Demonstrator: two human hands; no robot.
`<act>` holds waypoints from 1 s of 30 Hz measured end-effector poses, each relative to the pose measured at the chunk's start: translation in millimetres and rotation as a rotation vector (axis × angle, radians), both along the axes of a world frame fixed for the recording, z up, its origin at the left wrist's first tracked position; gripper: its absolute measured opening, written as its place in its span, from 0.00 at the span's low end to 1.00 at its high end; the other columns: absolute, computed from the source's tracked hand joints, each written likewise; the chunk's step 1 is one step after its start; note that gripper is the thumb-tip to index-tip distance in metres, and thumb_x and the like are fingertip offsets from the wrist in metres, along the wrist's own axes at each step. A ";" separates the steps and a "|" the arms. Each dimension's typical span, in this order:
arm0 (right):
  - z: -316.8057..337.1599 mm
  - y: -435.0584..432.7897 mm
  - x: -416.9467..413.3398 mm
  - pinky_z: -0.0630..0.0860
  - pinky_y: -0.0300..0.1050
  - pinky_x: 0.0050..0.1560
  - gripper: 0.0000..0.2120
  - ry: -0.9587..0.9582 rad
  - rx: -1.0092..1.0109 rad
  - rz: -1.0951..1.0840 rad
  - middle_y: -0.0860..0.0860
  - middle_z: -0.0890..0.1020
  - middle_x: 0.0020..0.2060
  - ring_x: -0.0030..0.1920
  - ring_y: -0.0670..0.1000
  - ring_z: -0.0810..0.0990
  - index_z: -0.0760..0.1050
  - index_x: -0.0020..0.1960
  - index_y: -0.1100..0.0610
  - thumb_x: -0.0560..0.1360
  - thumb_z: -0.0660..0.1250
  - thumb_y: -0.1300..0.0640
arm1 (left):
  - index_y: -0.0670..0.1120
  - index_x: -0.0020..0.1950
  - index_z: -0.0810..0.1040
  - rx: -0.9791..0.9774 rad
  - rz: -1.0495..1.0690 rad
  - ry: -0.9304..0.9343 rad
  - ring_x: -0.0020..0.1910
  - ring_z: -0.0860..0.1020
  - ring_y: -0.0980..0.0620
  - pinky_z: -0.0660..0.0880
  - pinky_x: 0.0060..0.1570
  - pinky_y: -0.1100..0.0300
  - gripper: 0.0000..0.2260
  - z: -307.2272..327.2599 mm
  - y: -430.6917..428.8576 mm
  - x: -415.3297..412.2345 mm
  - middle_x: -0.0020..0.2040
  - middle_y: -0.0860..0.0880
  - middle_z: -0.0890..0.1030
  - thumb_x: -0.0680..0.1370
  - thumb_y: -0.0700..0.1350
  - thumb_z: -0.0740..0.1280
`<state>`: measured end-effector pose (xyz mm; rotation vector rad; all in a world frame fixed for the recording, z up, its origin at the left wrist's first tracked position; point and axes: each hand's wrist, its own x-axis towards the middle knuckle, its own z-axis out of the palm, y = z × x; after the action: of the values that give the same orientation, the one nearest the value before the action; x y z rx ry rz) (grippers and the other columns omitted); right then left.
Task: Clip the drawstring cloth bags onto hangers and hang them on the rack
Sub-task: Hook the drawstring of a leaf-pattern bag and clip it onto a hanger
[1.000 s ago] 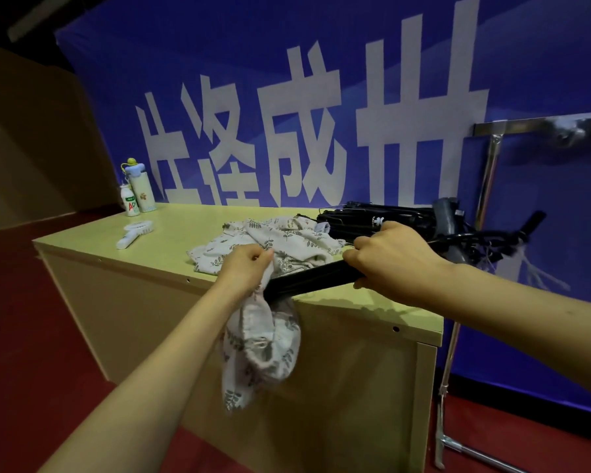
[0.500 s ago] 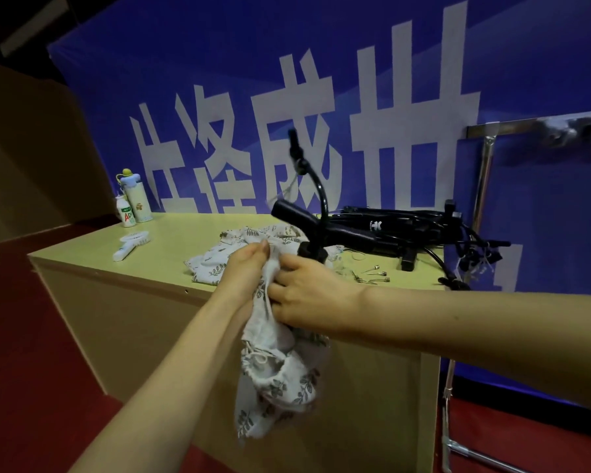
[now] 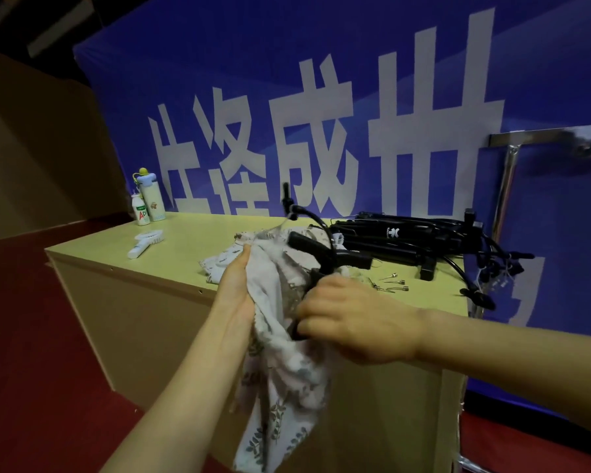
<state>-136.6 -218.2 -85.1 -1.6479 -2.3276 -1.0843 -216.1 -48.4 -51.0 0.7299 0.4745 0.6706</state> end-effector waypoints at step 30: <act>-6.1 47.3 -23.3 0.77 0.42 0.53 0.12 1.851 0.323 0.040 0.43 0.78 0.51 0.54 0.44 0.78 0.68 0.59 0.47 0.77 0.64 0.54 | 0.39 0.60 0.74 0.348 0.048 0.121 0.42 0.77 0.44 0.75 0.40 0.55 0.14 -2.1 2.9 4.8 0.48 0.40 0.77 0.82 0.46 0.55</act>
<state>-159.9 -170.9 -91.2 -1.2875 -0.8279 0.2541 -211.4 -45.5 -53.1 1.0942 0.4924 0.7663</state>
